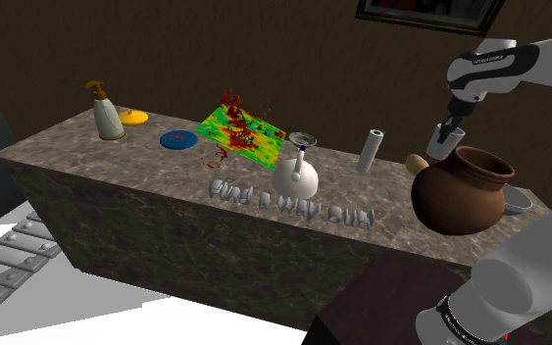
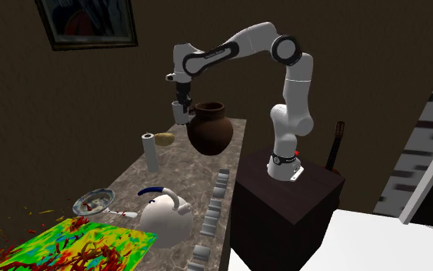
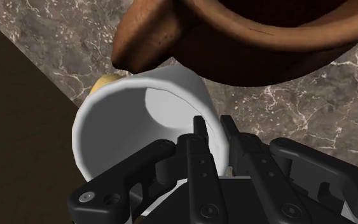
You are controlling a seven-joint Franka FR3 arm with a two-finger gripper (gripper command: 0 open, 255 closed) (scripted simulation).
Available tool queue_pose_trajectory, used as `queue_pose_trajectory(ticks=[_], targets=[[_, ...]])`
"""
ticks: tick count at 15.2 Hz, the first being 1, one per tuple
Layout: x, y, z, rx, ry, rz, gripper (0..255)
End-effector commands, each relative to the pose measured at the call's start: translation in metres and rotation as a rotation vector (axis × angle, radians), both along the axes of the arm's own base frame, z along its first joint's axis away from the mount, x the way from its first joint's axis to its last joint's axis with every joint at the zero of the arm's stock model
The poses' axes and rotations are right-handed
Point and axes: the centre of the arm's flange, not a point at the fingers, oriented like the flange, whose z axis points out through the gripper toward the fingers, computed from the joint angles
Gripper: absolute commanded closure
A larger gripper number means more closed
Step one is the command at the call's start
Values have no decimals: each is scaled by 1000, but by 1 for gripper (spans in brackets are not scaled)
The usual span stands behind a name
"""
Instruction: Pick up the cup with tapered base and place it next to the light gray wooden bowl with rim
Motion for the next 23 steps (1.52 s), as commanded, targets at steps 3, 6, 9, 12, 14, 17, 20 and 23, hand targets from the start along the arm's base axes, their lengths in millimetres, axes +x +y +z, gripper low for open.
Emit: queue_pose_trajectory(ticks=[3,6,9,12,14,17,20,23], targets=[[-21,-47,-1,-1,1,1,255],[-35,-84,-1,-1,1,1,255],[-49,-121,0,-1,1,1,255],[-63,-158,0,-1,1,1,255],[-73,-183,0,-1,1,1,255],[-87,-220,0,-1,1,1,255],[-100,-254,0,-1,1,1,255],[-100,-254,-16,-1,1,1,255]])
